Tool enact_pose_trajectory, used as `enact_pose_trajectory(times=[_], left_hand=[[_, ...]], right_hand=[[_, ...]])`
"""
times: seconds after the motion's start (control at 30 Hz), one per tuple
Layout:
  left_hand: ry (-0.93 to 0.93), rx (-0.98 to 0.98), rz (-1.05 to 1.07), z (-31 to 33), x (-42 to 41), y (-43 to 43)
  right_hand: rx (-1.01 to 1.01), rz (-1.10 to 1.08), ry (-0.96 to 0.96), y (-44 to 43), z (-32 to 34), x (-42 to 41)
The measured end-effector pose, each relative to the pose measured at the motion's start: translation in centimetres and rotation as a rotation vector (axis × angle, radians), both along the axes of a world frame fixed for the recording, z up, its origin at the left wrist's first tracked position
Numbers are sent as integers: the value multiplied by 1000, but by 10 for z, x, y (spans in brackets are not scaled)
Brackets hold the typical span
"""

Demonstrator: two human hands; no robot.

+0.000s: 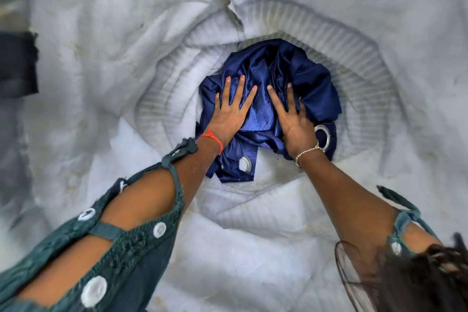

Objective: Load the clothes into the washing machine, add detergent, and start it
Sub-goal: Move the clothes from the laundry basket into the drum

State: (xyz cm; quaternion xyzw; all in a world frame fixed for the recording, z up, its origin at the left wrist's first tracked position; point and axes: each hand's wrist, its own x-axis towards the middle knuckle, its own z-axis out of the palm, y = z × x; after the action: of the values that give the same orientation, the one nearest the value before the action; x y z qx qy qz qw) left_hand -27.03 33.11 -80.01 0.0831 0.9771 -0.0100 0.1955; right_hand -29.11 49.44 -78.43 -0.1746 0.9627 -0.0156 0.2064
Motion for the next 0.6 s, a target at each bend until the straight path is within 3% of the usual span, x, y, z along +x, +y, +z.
enact_pose_trajectory(times=[0.1,0.3,0.4,0.6], left_hand=[[139,-41,-12,9,1,-6],[101,-117,-56,97,28,-15],[41,-153,-103,171,48,-14],[6,-277,-78,369,69,-16]], right_hand=[[22,-55,-34,-5,30,6],[39,-154,-86,-5,134,32],[-19,-133,39,-4,214,48],[-55,-148,-106,-9,398,76]])
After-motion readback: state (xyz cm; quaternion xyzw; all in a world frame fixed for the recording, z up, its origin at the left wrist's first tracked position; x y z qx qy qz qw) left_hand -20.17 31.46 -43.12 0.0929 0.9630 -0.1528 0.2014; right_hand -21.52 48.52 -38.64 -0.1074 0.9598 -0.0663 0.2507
